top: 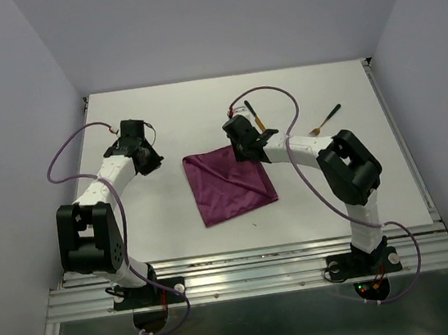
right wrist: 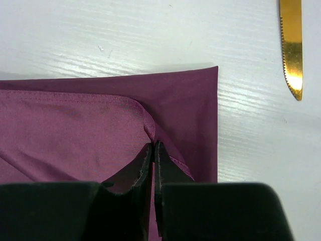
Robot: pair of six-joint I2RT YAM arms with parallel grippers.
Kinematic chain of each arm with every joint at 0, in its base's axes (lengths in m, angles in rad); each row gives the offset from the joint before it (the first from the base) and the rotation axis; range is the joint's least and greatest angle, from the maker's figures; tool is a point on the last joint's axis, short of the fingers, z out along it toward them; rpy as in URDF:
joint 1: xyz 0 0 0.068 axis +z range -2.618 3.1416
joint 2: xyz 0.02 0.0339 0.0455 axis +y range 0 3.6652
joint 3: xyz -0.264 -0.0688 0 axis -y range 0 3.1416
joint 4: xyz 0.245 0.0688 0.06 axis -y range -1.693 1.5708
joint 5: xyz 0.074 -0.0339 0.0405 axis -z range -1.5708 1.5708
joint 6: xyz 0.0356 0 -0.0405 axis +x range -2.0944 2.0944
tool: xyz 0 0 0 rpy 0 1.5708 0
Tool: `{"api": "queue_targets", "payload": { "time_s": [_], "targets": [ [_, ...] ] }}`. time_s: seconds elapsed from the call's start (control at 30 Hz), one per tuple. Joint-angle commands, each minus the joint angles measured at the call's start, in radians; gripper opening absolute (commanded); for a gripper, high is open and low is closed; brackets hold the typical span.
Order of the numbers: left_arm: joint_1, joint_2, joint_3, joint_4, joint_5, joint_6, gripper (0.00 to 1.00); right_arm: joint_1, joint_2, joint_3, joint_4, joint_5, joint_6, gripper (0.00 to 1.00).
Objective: Fold the napkin into a case and place the utensils inside
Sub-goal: Fold the top corner of the square-folded napkin at the center of the board.
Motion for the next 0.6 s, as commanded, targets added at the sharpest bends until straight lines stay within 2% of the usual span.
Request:
{"api": "queue_targets", "payload": {
  "time_s": [0.0, 0.2, 0.57],
  "targets": [
    [0.006, -0.006, 0.030, 0.014, 0.014, 0.015, 0.04, -0.005, 0.020, 0.061, 0.060, 0.008, -0.024, 0.07],
    [0.006, -0.006, 0.027, 0.016, 0.017, 0.015, 0.04, -0.005, 0.045, 0.110, 0.058, -0.006, -0.036, 0.07],
    [0.006, -0.010, 0.013, 0.039, 0.043, 0.016, 0.04, -0.005, 0.008, 0.096, 0.064, -0.181, -0.010, 0.07]
  ]
}}
